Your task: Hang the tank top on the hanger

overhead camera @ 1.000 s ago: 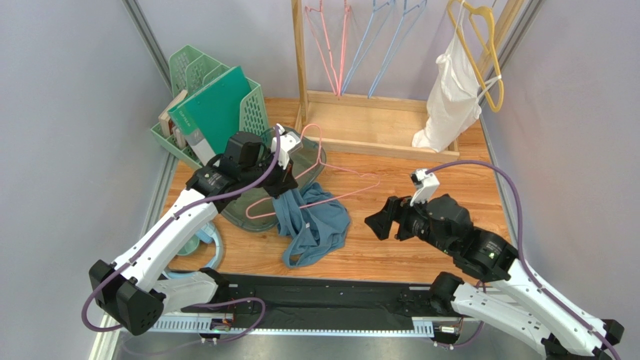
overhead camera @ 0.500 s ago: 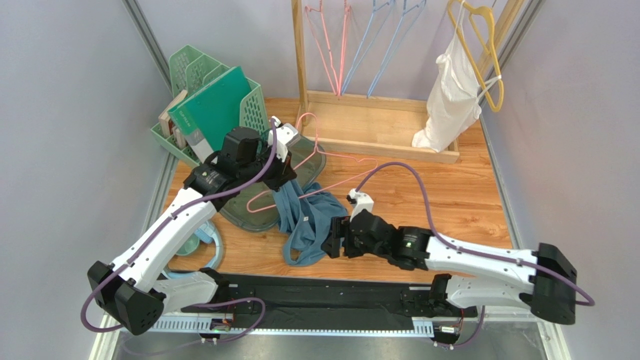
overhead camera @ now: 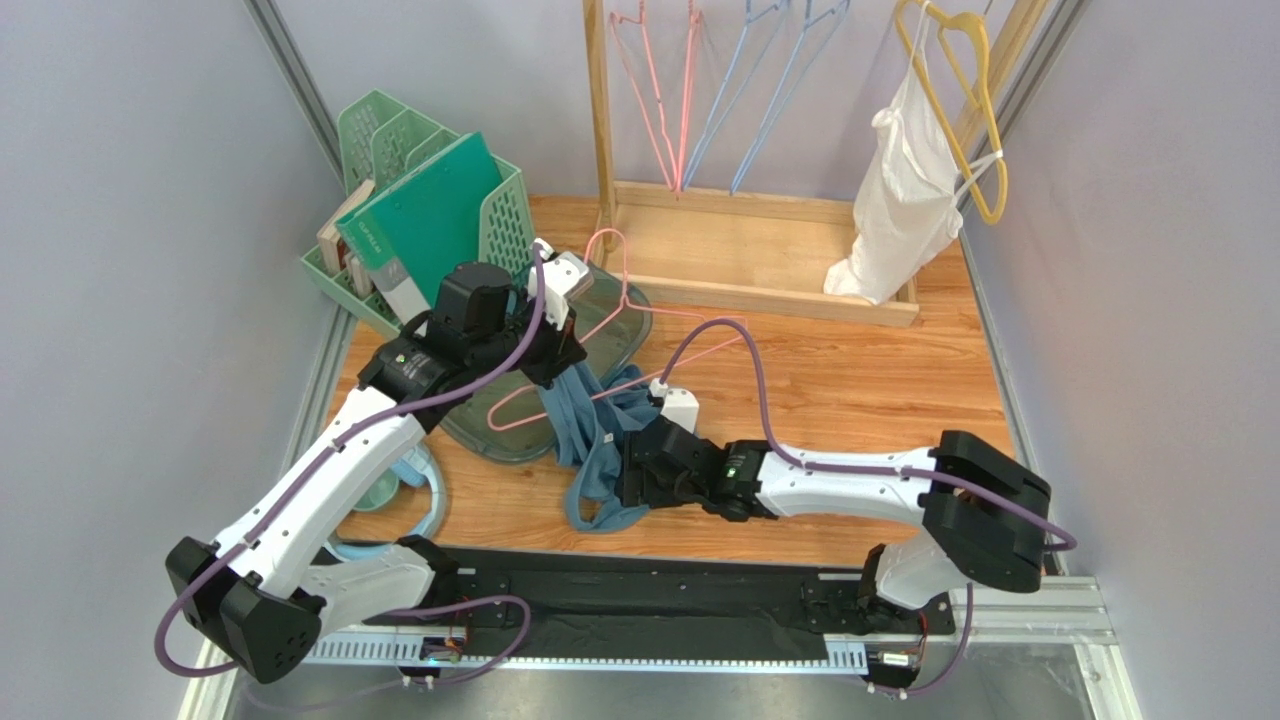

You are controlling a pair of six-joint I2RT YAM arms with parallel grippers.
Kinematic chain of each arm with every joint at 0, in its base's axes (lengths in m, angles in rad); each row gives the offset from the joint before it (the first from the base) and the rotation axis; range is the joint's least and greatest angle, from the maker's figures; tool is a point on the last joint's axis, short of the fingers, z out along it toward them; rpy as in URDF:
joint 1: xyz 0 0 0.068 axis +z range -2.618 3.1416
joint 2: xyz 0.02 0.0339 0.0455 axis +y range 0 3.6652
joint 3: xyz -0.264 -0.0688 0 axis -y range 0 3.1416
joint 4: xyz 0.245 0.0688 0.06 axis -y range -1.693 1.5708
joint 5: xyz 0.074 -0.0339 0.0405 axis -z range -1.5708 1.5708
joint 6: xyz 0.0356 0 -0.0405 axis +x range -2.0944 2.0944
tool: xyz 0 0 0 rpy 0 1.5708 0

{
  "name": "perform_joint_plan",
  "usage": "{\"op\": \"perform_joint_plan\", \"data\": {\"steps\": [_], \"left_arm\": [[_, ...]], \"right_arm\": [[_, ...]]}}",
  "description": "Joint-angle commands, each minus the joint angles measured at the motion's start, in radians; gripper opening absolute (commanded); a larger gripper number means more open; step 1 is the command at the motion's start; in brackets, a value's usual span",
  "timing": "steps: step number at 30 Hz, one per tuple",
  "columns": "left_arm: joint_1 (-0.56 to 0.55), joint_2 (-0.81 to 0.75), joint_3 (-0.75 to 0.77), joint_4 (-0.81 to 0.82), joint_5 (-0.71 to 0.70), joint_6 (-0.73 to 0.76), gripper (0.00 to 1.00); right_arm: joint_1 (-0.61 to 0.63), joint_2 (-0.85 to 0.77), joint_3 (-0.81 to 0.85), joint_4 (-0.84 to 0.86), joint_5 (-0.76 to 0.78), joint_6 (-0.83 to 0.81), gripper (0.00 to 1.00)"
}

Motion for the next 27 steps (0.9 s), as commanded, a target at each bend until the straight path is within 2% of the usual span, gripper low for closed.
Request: {"op": "perform_joint_plan", "data": {"steps": [1, 8, 14, 18, 21, 22, 23, 24, 27], "left_arm": [[-0.004, -0.035, 0.000, 0.027, -0.017, 0.006, 0.00], [-0.003, -0.043, 0.000, 0.025, -0.023, 0.007, 0.00], [-0.003, -0.042, 0.002, 0.024, -0.020, 0.009, 0.00], [-0.003, -0.037, 0.000, 0.022, -0.020, 0.007, 0.00], [-0.003, -0.037, 0.000, 0.020, -0.025, 0.010, 0.00], [-0.003, -0.041, -0.001, 0.021, -0.025, 0.010, 0.00], [-0.002, -0.042, -0.003, 0.021, -0.025, 0.010, 0.00], [-0.002, -0.045, -0.003, 0.021, -0.026, 0.010, 0.00], [-0.002, -0.048, -0.006, 0.022, -0.031, 0.009, 0.00]], "right_arm": [[0.005, 0.044, 0.063, -0.002, 0.046, 0.017, 0.59], [0.010, 0.025, 0.041, -0.063, 0.094, 0.045, 0.57], [0.011, 0.040, 0.000, 0.005, 0.072, 0.049, 0.57], [0.010, 0.090, 0.036, 0.007, 0.066, 0.026, 0.53], [0.010, 0.100, 0.044, 0.006, 0.060, 0.019, 0.30], [0.010, 0.097, 0.041, 0.004, 0.065, 0.014, 0.19], [0.005, 0.081, 0.037, -0.004, 0.068, 0.014, 0.14], [0.004, 0.068, 0.026, -0.008, 0.072, 0.014, 0.02], [-0.021, -0.021, 0.007, -0.069, 0.103, 0.009, 0.00]]}}
